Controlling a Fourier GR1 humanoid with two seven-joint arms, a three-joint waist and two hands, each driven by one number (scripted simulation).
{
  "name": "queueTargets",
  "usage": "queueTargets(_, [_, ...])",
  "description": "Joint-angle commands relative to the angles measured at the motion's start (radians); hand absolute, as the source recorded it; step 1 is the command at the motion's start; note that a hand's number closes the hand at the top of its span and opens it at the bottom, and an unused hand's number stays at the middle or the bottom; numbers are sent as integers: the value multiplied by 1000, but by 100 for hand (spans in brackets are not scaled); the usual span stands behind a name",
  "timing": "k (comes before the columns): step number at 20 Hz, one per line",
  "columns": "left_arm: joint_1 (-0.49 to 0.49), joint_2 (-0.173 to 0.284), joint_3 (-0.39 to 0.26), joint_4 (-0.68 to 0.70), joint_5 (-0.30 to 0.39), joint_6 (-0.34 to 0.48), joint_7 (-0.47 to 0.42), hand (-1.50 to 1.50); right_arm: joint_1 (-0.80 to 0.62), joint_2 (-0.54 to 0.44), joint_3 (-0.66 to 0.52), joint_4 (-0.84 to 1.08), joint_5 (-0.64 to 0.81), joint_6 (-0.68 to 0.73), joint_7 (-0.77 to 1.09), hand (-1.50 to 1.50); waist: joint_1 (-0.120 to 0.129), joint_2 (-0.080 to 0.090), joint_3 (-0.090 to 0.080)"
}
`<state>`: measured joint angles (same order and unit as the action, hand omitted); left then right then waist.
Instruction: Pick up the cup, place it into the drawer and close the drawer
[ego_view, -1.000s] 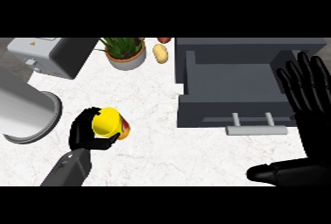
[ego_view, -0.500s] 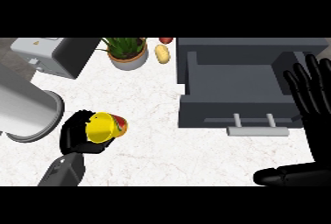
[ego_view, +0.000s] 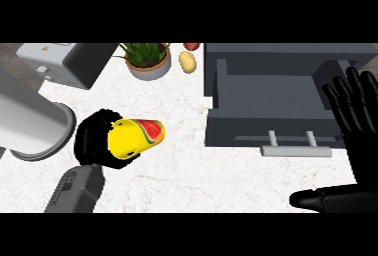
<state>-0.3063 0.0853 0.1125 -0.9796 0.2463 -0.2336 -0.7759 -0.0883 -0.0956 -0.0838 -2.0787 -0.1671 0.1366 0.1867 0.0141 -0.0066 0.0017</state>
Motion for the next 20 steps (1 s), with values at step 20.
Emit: queueTargets(20, [-409, -85, -173, -373, -32, 429, 600, 150, 0, -2, 3, 36, 19, 17, -39, -150, -20, 7, -1])
